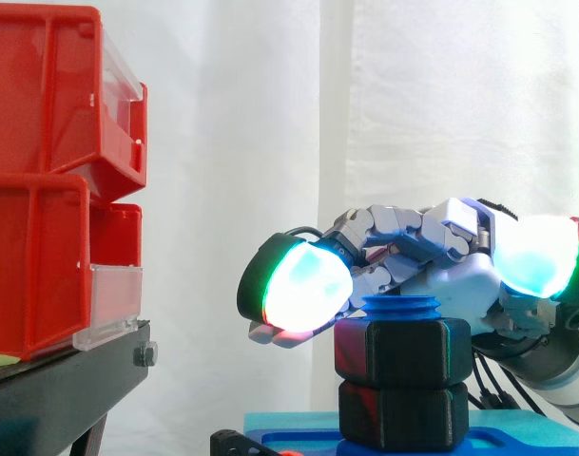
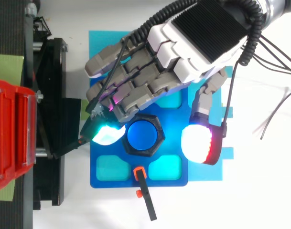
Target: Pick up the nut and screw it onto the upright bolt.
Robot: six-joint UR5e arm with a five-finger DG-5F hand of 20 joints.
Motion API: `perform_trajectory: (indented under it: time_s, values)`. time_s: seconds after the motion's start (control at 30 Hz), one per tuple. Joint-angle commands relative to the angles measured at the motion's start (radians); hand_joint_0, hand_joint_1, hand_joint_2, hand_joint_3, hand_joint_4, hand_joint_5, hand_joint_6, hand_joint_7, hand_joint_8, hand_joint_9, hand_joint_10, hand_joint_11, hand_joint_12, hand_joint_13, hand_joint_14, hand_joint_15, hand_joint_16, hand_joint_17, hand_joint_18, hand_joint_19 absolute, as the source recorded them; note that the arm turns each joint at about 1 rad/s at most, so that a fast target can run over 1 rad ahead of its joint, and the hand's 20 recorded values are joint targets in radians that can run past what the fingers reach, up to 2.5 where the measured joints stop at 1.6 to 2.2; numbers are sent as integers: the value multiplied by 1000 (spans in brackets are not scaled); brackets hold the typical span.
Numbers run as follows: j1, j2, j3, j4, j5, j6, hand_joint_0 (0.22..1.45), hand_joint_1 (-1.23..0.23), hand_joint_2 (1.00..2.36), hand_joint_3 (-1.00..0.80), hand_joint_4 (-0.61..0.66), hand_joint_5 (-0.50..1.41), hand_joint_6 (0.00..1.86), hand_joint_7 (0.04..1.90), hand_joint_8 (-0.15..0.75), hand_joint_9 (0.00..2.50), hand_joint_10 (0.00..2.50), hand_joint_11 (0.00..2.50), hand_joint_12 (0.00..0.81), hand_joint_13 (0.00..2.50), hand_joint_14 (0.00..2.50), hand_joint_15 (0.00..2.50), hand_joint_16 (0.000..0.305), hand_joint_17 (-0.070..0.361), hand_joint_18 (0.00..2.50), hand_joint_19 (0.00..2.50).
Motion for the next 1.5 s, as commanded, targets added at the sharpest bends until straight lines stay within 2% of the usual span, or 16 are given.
perform_trajectory:
  time_s: [0.0,0.17,0.43,0.67,0.87,1.17,1.47]
  values:
    - [0,-14,1,1,1,2,463,-168,1000,-500,180,-155,502,697,260,699,0,0,341,595,0,0,41,93,361,148]
    - [1,-31,1,20,22,35,464,-167,1000,-500,183,-153,502,709,260,699,0,0,343,606,0,0,42,93,369,154]
    - [0,-29,2,20,22,38,465,-165,1000,-500,190,-148,502,742,265,700,0,0,344,612,0,0,42,94,380,159]
    - [0,-31,1,20,22,38,464,-164,1000,-500,206,-130,503,859,270,707,0,0,344,613,0,0,42,95,383,153]
    - [0,-31,1,15,21,33,465,-164,1000,-500,228,-104,504,1050,276,722,0,0,347,630,0,0,43,96,399,166]
    - [-6,-31,-4,5,18,35,469,-163,1000,-500,184,-63,503,1326,288,780,0,0,348,664,0,0,42,95,432,169]
    - [-13,-29,-28,12,16,36,476,-165,1000,-500,192,-42,502,1473,298,836,0,0,339,696,0,0,41,93,478,190]
